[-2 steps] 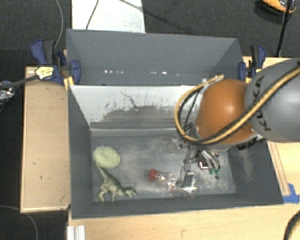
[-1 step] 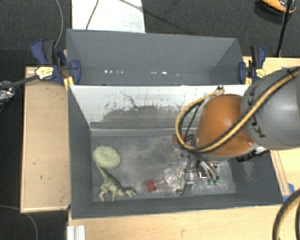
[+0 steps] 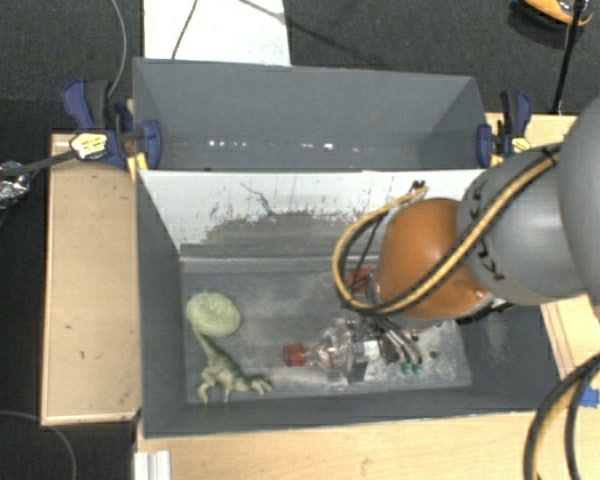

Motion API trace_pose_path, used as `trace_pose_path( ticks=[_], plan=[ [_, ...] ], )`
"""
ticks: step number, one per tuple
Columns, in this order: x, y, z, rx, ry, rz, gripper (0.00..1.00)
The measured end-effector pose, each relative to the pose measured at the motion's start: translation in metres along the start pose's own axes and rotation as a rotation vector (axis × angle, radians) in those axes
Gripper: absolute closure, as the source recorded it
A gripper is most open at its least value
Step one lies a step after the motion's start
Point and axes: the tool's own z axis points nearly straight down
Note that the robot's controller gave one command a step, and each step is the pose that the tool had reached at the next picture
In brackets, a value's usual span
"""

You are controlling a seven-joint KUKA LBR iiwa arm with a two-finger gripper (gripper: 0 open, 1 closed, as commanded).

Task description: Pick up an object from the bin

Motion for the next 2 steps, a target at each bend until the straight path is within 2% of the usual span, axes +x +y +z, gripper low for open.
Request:
trace_pose_path(
  ticks=[1,2],
  plan=[
    [0.0,0.0,0.0,0.0,0.0,0.001,1.0],
    [0.006,-0.003,-0.157,0.0,-0.005,0.009,1.0]
  ],
)
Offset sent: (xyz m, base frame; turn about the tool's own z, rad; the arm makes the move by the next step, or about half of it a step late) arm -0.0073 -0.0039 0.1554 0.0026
